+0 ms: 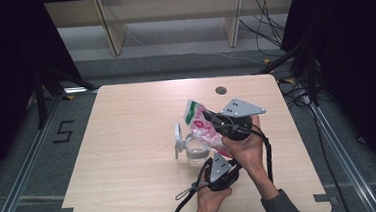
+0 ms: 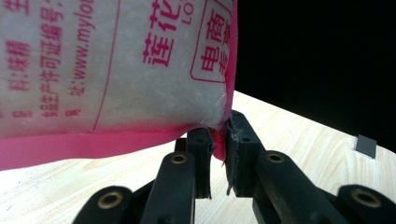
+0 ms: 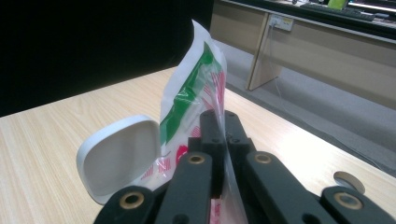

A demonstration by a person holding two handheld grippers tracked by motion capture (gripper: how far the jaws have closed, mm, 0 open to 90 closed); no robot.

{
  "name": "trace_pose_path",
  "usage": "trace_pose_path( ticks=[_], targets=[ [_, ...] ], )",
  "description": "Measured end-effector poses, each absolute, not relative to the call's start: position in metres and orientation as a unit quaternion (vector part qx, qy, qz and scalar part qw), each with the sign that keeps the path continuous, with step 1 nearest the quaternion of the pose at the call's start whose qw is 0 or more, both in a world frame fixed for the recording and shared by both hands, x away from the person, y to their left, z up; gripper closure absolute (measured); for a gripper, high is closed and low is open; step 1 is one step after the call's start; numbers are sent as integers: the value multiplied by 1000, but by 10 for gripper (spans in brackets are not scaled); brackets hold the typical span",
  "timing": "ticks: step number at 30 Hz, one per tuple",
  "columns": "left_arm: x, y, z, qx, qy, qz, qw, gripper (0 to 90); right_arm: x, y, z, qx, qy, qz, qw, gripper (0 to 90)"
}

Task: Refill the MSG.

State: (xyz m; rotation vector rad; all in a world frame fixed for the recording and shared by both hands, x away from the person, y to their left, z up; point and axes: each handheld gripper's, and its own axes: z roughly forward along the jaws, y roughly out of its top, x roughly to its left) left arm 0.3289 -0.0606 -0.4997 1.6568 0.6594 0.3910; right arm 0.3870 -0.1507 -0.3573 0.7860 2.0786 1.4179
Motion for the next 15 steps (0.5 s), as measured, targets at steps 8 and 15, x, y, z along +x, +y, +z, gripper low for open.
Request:
trace_pose_path(
  ticks=[8,15],
  targets=[
    [329,-62,-501,716,291,169,612,807,388,-150,-359,288,763,519,257,900],
    [329,-62,-501,715,291,169,612,807,388,-149,-359,287,766,518,250,900]
  ],
)
